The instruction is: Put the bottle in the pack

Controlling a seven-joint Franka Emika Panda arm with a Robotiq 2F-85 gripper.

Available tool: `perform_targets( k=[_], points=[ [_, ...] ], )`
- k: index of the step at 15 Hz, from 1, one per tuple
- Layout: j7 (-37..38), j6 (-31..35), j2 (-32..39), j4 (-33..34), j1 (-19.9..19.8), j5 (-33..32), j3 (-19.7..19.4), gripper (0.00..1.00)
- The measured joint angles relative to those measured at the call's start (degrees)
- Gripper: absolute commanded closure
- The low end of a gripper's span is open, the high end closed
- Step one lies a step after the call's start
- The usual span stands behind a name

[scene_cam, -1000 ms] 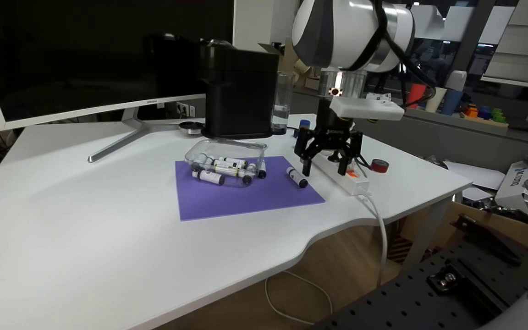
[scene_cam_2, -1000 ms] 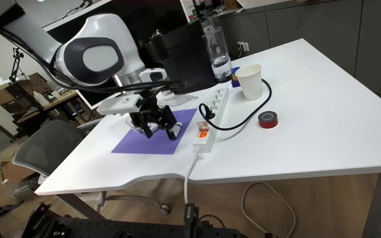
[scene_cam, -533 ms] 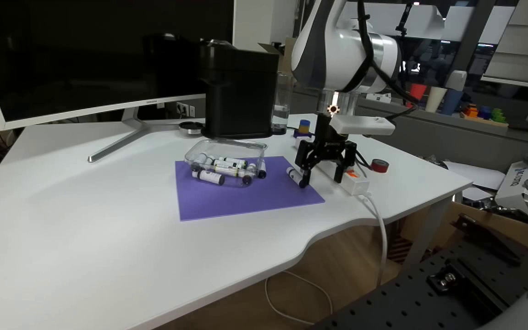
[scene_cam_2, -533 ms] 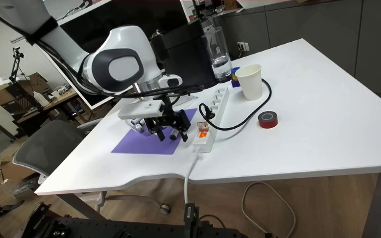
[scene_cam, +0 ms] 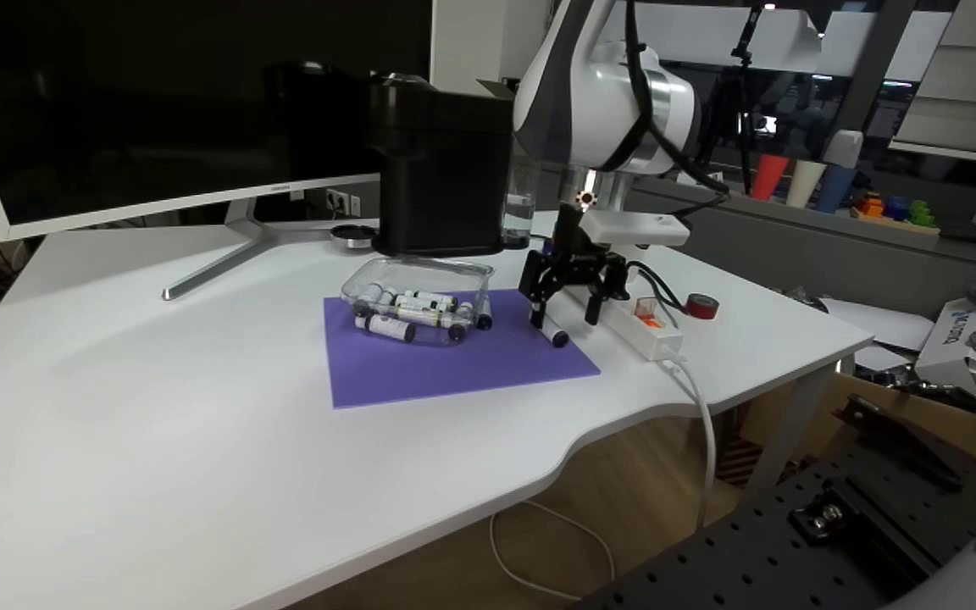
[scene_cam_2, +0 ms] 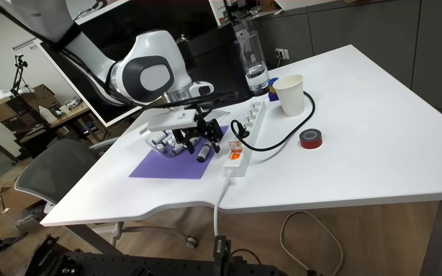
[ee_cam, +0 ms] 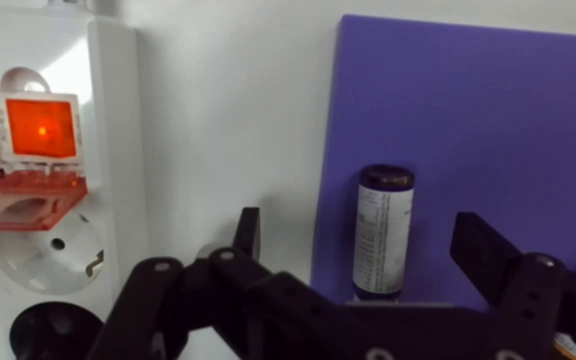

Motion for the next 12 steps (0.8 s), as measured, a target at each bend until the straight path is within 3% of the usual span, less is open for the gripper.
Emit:
perform_targets(
  k=[9,12],
  points=[
    [-0.85,-0.02,1.94,2.67,-0.08,-0.03,1.26,0.96],
    [-1.20,0.03,0.86,2.74,-0.09,-0.06,1.56,0.93]
  ],
)
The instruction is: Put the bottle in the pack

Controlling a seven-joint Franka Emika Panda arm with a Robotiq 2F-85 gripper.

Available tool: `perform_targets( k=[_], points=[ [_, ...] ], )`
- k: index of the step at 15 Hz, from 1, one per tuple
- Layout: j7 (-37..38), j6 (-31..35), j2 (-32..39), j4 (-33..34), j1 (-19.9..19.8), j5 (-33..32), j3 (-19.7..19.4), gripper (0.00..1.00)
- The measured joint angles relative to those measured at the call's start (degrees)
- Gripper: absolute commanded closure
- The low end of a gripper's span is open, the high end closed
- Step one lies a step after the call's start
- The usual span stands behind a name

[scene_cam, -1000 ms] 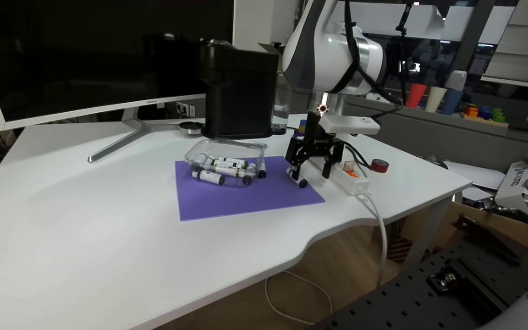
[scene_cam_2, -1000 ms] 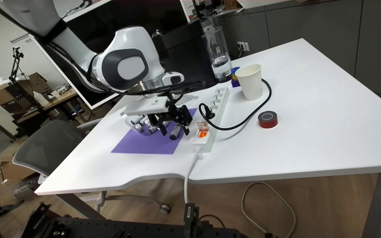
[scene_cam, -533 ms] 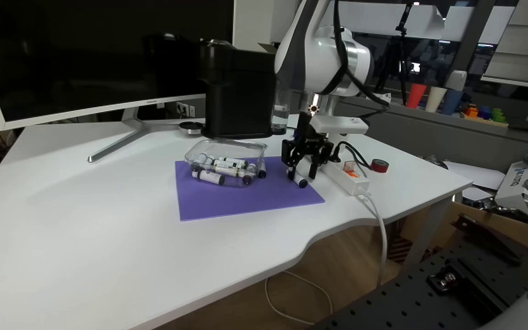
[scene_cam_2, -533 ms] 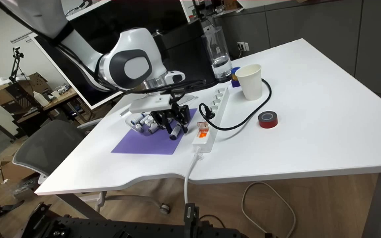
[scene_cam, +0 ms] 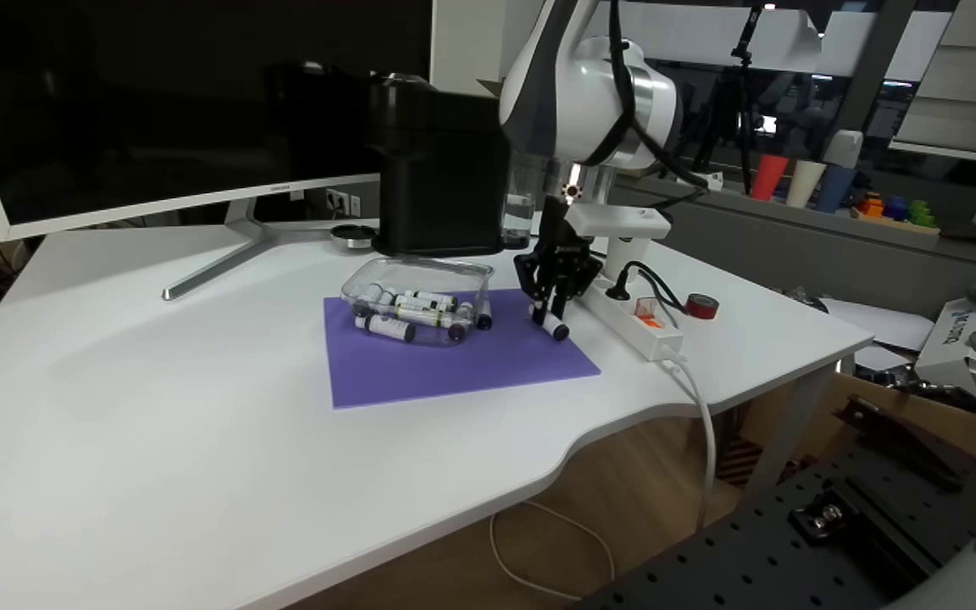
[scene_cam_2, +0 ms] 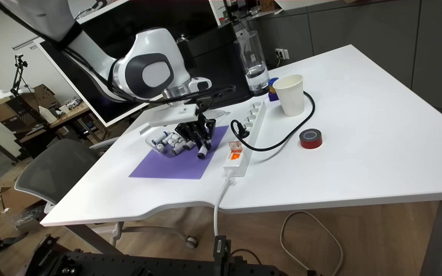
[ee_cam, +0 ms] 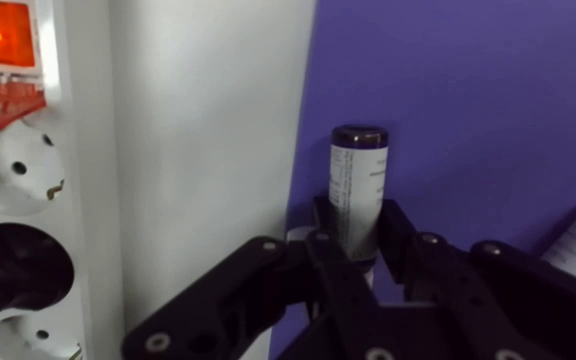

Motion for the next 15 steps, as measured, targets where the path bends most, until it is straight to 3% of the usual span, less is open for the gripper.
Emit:
perform_targets(
  k=[6,10,15],
  points=[
    [-1.24,-0.98,-6.34,0.02,0.01,-0.12,0.16,0.93],
    [-7.55,-5.64,-11.88,1.11,0.05,0.19,2.04,0.93],
    [-14.77,-10.10,-12.57,4.95,1.51,2.75,5.74,0.93]
  ],
)
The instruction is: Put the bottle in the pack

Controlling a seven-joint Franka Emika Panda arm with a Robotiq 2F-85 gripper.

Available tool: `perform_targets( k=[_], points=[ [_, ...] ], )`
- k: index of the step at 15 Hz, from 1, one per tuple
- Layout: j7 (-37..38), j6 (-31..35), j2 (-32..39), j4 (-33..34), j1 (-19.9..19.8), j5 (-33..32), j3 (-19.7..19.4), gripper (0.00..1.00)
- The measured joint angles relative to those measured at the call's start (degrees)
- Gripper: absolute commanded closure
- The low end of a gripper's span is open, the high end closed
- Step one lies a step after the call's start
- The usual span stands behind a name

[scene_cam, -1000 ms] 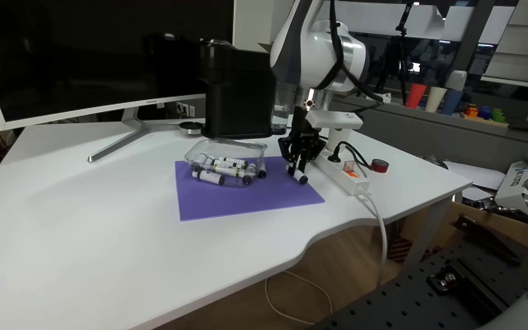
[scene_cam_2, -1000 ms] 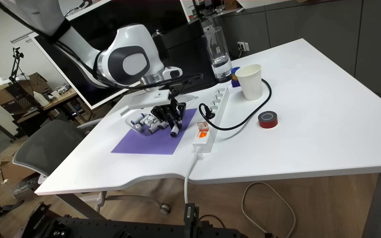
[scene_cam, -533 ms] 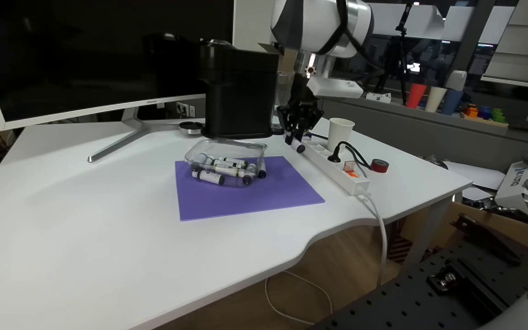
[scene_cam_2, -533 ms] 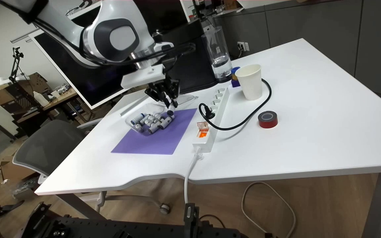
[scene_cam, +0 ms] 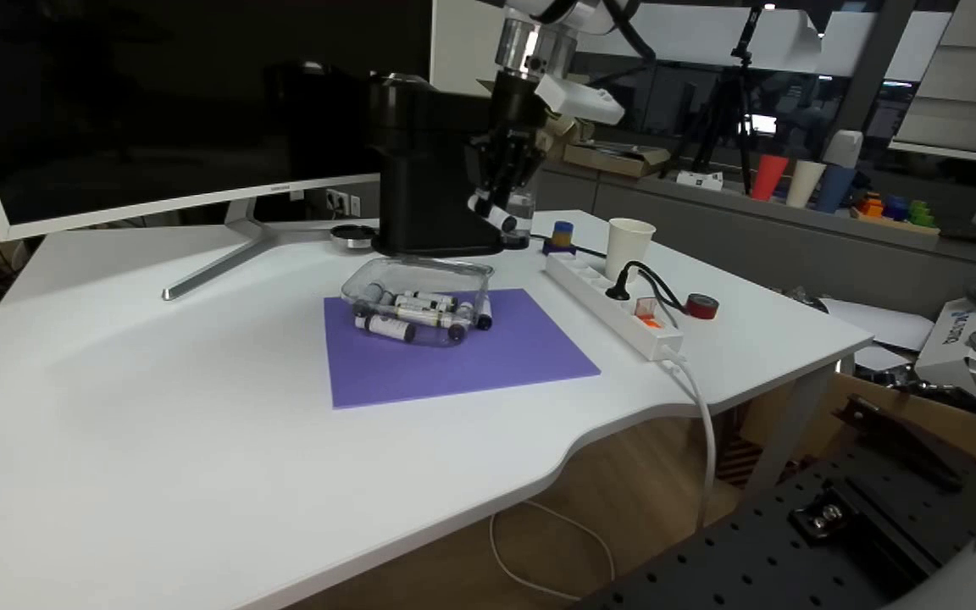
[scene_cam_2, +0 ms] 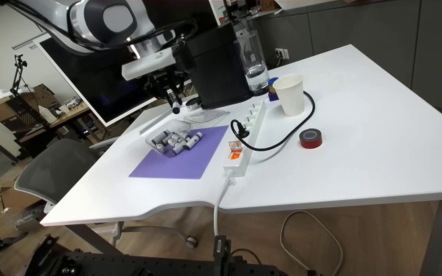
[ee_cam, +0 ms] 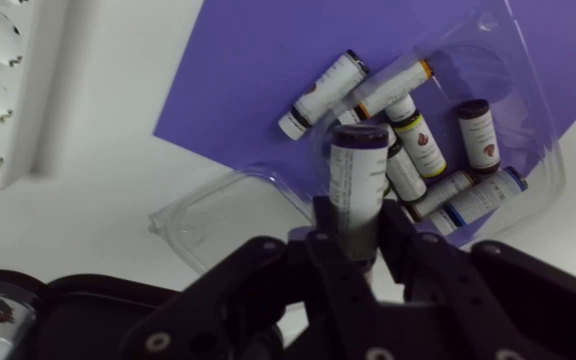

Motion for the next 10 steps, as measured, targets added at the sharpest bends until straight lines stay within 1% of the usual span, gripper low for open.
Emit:
perform_targets(
  k=[6,10],
  points=[
    [-5.60,-3.88,1.09,2.50,3.91,2.25,2.55,0.93],
    [-9.03,-4.73,5.18,3.06,4.43,3.06,2.64,0.93]
  ],
)
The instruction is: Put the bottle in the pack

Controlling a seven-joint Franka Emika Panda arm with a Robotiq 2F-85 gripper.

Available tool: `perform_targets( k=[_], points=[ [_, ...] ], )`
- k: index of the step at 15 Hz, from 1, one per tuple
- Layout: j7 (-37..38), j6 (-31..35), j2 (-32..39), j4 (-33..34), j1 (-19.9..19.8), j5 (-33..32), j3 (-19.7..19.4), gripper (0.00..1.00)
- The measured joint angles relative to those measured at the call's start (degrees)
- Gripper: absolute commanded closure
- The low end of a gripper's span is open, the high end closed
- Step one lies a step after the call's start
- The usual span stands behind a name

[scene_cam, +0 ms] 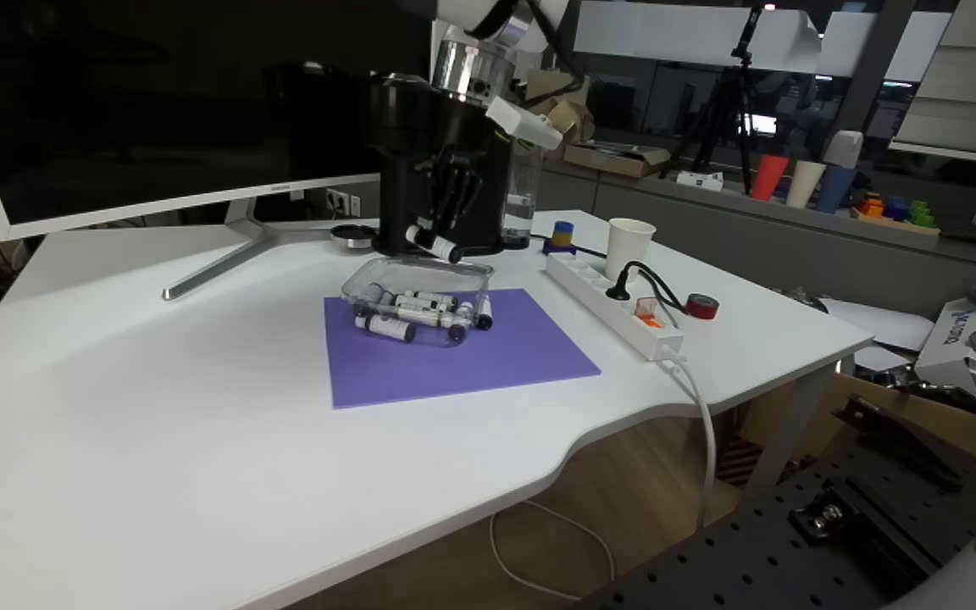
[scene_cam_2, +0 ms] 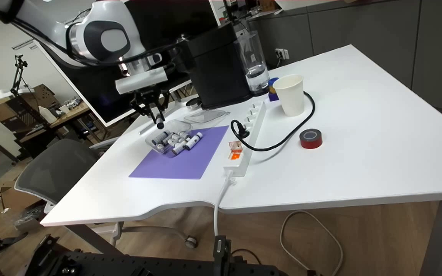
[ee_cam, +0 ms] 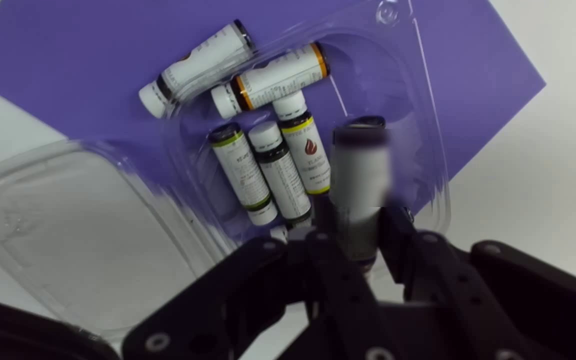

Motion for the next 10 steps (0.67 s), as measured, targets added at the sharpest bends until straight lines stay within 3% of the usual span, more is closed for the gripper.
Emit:
perform_targets(
  k=[10],
  points=[
    [-2.07,-0.33,7.84,1.91,-0.52,0.10,0.00,0.93]
  ],
)
